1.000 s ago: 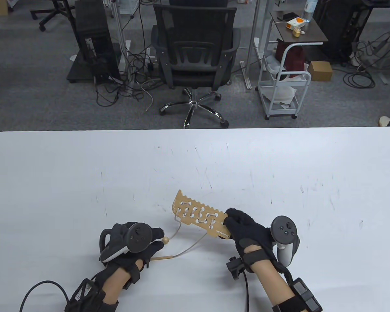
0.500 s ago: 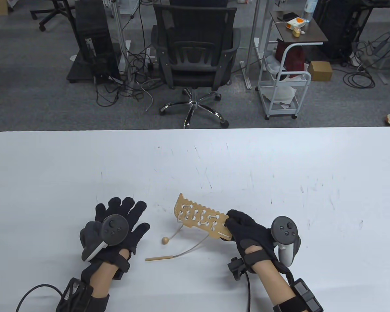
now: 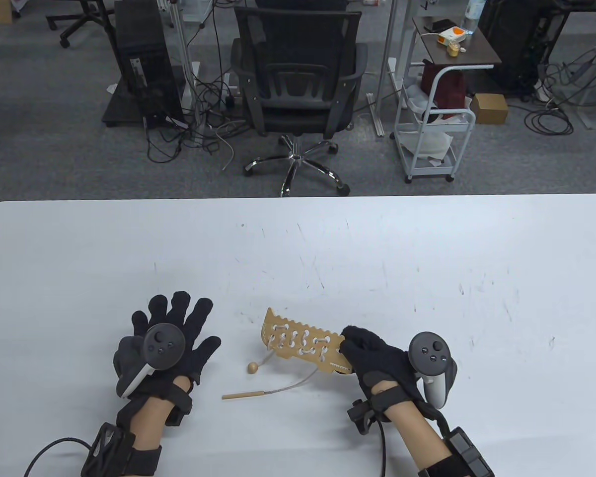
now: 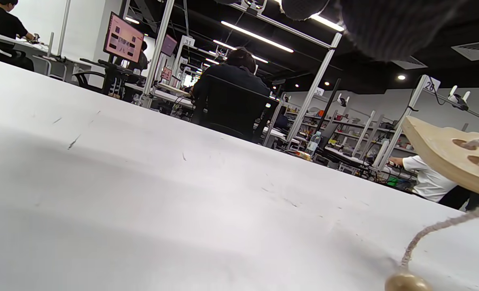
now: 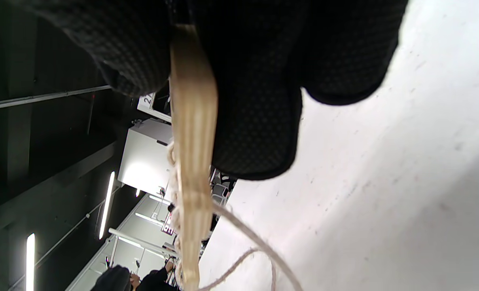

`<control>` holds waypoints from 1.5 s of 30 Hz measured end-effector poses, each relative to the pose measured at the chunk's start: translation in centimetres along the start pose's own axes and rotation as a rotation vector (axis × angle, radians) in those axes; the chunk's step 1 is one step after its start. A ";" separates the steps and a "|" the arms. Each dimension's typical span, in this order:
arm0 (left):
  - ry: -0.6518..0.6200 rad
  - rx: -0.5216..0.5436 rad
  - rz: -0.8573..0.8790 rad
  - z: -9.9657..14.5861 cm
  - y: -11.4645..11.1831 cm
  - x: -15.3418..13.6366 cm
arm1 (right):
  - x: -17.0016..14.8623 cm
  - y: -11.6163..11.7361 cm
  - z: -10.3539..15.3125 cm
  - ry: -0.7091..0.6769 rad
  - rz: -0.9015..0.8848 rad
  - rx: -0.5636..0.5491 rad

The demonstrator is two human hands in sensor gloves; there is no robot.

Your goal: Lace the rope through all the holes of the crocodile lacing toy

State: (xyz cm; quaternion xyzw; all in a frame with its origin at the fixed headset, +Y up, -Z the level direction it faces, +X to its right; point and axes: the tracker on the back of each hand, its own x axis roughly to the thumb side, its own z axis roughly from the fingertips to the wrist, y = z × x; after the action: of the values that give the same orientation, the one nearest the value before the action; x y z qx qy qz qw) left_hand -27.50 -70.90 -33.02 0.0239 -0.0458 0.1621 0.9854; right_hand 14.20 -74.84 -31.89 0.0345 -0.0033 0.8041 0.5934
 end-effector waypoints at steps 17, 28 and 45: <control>0.005 0.002 0.024 -0.1 0.1 -0.3 | 2.8 5.1 -6.4 0.073 0.044 0.133; -0.004 0.011 0.050 -0.2 0.1 -0.4 | 1.8 7.2 -11.6 0.160 0.109 0.071; -0.008 0.021 0.088 -0.2 0.3 -0.5 | 0.3 8.6 -15.5 0.226 0.281 0.005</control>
State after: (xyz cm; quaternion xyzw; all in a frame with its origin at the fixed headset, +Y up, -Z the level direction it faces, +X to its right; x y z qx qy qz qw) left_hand -28.08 -70.81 -33.31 0.0330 -0.0492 0.2055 0.9769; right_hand 5.11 -76.36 -47.00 -0.0552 0.0607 0.8778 0.4719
